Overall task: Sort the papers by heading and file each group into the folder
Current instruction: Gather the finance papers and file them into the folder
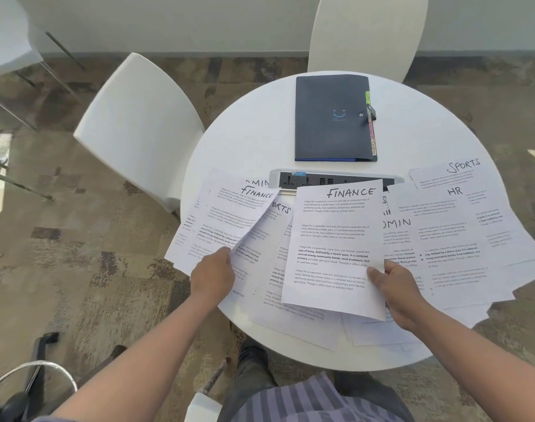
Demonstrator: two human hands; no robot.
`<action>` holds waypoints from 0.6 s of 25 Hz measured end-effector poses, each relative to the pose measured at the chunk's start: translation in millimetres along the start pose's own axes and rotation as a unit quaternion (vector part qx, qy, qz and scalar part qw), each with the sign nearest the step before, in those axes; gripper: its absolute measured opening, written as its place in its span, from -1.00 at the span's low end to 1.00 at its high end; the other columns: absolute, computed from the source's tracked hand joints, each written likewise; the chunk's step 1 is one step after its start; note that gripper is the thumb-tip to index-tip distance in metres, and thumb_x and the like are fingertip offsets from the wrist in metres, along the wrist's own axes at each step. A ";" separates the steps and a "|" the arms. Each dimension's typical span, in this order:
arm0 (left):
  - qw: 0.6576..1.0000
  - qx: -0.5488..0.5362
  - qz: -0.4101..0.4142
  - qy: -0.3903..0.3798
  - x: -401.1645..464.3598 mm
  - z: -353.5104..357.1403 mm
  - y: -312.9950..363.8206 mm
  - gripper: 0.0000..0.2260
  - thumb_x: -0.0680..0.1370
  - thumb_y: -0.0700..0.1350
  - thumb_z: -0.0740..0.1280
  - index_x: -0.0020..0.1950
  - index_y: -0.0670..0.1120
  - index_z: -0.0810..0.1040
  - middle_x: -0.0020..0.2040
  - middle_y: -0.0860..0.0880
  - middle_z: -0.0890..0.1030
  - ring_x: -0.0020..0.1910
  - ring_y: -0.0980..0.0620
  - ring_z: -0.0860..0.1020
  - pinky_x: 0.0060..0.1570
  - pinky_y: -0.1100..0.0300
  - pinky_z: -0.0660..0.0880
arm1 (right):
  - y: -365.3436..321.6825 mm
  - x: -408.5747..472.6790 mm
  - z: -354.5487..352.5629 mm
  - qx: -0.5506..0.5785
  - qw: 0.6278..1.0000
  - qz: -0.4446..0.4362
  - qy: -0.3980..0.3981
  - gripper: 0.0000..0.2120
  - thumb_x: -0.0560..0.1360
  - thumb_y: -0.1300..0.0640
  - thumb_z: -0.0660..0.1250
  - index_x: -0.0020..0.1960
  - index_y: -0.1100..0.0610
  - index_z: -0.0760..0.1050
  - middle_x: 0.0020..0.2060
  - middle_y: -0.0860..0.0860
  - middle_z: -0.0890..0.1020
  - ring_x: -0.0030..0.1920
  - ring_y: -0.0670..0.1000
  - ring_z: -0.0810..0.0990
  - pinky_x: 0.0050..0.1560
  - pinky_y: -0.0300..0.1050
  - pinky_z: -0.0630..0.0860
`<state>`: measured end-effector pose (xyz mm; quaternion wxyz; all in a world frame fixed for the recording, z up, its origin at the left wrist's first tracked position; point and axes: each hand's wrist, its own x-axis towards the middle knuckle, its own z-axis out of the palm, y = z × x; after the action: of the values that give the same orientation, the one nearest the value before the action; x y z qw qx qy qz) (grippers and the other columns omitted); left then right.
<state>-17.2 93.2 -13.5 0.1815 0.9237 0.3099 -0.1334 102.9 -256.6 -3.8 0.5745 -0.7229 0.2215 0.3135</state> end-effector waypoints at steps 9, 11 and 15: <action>0.993 -0.043 0.094 -0.060 -42.1 -2.5 65.7 -0.84 0.67 -0.15 0.10 -0.01 -0.03 0.44 -0.25 0.03 0.55 -0.28 -0.01 0.52 -0.32 0.11 0.43 | 0.6 -6.6 -2.4 0.000 1.000 -0.015 0.019 -0.83 0.67 0.24 0.27 0.17 0.09 0.60 0.06 0.01 0.73 0.02 0.09 0.69 -0.05 -0.03 0.58; 0.991 -0.026 0.097 -0.092 -44.3 8.1 71.7 -0.85 0.65 -0.16 0.10 0.01 -0.02 0.45 -0.18 0.01 0.59 -0.21 -0.04 0.55 -0.21 0.03 0.54 | 1.4 -5.5 -6.9 -0.005 0.999 -0.017 0.032 -0.83 0.67 0.23 0.28 0.19 0.09 0.60 0.09 0.03 0.72 0.05 0.11 0.69 0.04 0.04 0.60; 0.982 -0.050 0.108 -0.149 -46.1 21.6 78.4 -0.84 0.66 -0.17 0.08 0.02 -0.09 0.45 -0.15 -0.07 0.60 -0.15 -0.13 0.58 -0.10 -0.07 0.57 | 4.6 -7.3 -21.3 0.000 0.999 -0.008 0.048 -0.86 0.67 0.22 0.28 0.12 0.06 0.59 0.08 0.03 0.71 0.08 0.13 0.68 0.09 0.10 0.61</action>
<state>-7.0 1.9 3.4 0.2846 0.9113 0.1841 -0.2337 98.9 -278.7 1.2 0.5655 -0.7389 0.2431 0.2741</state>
